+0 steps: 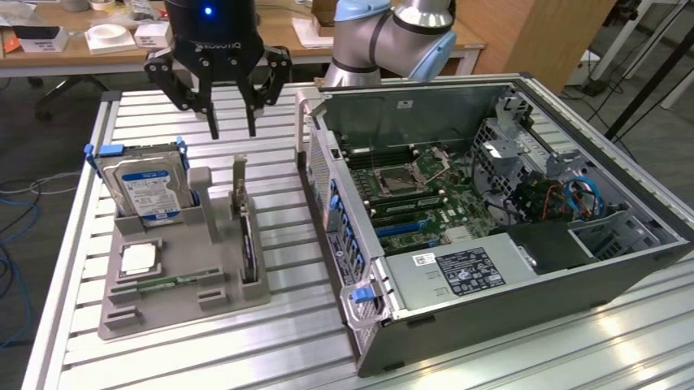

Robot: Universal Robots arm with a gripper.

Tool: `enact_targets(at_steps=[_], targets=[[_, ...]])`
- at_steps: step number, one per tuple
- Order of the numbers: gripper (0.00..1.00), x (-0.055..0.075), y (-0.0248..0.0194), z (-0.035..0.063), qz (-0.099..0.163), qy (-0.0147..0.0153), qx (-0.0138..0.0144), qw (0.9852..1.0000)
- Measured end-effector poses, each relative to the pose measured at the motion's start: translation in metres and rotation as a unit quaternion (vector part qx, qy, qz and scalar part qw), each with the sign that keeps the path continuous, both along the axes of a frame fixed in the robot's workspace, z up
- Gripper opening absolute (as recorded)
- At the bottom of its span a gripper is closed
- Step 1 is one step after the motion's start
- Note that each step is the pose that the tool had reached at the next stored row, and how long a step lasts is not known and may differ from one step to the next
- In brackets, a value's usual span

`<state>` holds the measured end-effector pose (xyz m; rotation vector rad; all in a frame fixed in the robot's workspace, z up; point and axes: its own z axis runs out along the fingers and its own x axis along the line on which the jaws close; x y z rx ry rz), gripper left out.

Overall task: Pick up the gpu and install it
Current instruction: 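Pick up the gpu and move the gpu toward the slot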

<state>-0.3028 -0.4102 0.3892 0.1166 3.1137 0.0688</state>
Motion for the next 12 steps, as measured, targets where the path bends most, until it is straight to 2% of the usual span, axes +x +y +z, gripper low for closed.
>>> enact_targets(at_steps=[12], targets=[[0.47,0.0,-0.0001,-0.0049,0.0,0.0,0.0,1.0]])
